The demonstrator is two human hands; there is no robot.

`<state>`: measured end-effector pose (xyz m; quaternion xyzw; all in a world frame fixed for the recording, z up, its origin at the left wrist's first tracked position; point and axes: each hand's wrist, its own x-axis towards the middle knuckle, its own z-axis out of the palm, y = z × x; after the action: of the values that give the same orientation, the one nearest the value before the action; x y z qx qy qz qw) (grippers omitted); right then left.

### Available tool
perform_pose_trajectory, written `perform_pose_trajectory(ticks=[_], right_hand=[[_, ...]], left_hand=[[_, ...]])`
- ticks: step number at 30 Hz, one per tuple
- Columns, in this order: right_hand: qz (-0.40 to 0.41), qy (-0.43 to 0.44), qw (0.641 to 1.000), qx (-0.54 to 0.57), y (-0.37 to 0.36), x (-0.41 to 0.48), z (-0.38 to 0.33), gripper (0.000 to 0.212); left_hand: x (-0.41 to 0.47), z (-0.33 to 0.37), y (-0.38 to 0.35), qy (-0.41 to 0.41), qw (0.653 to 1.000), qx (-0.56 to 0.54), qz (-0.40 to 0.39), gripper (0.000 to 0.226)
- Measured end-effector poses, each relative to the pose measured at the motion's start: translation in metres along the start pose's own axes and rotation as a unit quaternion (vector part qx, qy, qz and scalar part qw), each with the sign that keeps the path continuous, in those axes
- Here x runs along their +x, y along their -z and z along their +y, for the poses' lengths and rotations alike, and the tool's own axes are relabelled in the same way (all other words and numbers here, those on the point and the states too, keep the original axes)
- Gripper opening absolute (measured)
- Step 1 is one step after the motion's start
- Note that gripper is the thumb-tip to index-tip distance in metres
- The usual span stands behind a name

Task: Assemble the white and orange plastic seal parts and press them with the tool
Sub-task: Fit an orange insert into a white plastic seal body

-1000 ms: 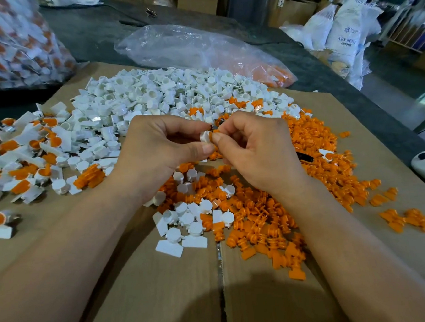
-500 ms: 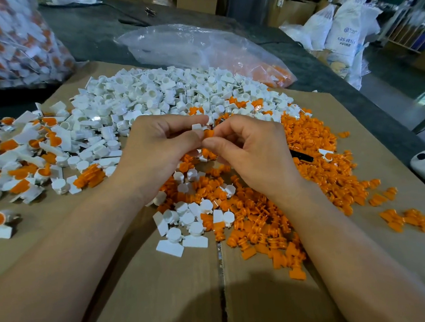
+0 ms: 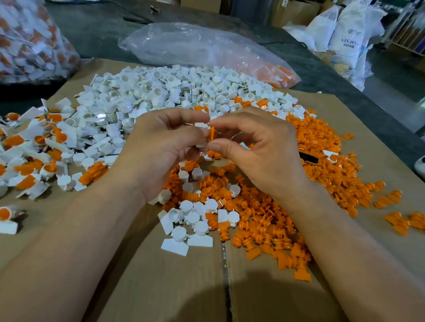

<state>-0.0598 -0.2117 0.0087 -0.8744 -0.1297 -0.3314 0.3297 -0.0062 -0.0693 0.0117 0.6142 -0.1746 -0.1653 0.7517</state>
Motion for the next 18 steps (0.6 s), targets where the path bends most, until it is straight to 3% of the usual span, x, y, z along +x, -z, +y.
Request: perform_pose_trajectory(ticks=[18], right_hand=[[-0.007,0.002,1.000,-0.005,0.0044,0.0013,0.0020,0.024]], left_hand=[[-0.0008,0.0012,-0.0001,0.019,0.999,-0.040,0.004,0.012]])
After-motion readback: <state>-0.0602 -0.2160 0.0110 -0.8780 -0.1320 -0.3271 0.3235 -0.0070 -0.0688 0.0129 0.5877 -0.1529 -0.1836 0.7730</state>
